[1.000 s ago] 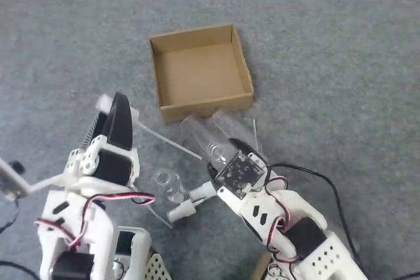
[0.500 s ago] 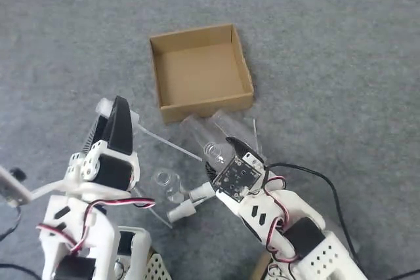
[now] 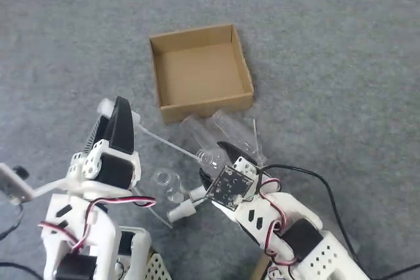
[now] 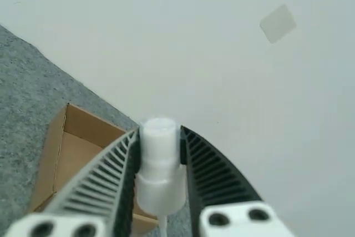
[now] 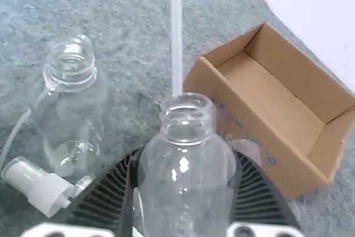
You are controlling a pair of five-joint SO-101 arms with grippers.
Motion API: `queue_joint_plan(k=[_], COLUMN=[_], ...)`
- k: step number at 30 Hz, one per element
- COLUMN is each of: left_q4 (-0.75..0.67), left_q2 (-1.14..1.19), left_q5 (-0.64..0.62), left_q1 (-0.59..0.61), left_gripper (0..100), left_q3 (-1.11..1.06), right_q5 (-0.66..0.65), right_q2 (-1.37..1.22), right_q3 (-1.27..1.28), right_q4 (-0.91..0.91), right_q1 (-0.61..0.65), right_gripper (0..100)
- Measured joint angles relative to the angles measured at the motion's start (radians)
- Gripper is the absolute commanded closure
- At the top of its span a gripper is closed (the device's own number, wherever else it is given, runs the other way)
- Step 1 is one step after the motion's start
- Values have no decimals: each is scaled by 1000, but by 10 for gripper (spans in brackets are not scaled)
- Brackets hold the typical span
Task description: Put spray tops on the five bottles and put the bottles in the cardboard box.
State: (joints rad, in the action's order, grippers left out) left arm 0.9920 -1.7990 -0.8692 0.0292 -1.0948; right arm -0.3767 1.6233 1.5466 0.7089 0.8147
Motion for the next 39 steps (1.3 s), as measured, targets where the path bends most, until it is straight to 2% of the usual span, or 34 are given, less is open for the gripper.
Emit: queue_joint_plan(k=[7,14,22,39], left_q4=[0,-32,-66,-34], left_q2=[0,0,0,0], left_q5=[14,14,40,40], left_q1=[0,0,-6,-6], left_gripper=[989,989,989,989], left_q3=[0,-26,-52,-49], right_q5=[-2,-2,-2,-2], right_q2=[8,167,169,169], right_q3=[0,12,12,12], right_q4=[0,48,52,74], right_q1=[6,5,3,3], right_gripper=[881,881,881,881])
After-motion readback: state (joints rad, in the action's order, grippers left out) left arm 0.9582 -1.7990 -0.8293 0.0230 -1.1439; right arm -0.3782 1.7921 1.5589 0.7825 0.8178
